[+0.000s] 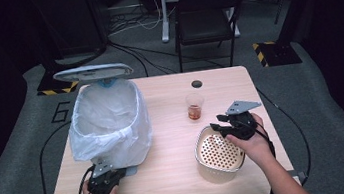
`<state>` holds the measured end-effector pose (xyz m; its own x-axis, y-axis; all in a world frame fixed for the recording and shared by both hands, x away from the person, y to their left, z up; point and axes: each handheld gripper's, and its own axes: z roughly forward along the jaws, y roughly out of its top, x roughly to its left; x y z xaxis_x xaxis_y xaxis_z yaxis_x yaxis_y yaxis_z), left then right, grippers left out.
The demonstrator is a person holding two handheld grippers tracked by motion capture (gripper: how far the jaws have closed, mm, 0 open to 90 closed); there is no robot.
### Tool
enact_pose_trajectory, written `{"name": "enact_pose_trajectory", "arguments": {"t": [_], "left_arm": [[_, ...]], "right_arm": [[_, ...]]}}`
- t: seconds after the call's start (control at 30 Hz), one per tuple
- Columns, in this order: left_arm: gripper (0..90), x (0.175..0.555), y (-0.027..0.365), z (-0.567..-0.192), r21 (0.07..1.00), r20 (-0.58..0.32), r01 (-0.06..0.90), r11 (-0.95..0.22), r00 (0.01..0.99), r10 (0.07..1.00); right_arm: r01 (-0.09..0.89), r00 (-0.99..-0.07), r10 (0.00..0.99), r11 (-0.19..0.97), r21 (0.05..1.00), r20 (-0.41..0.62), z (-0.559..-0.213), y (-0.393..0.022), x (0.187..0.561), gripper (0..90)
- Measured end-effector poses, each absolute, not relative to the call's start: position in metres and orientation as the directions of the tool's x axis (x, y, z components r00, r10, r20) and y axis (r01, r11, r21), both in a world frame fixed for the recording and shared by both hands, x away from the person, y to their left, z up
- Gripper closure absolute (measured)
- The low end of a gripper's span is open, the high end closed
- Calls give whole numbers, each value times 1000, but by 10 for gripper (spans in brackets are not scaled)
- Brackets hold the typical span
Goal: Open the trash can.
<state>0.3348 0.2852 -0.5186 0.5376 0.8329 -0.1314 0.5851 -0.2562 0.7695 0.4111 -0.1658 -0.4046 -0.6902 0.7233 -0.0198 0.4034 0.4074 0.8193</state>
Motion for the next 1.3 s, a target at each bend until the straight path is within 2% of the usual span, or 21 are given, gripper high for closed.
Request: {"name": "enact_pose_trajectory", "arguments": {"t": [0.13,0.4,0.7,1.3], "left_arm": [[900,335,285,-519,769,-132,586,-256,537,833],[900,335,285,-519,771,-132,583,-254,538,833],[900,335,285,-519,772,-131,583,-254,537,833],[900,335,285,-519,770,-132,585,-254,535,834]], "right_arm": [[425,-708,706,404,810,20,-410,-172,411,645],[448,-716,697,421,789,35,-417,-180,413,705],[444,-743,668,448,776,39,-416,-167,413,802],[406,-775,631,471,783,23,-417,-126,424,805]]}}
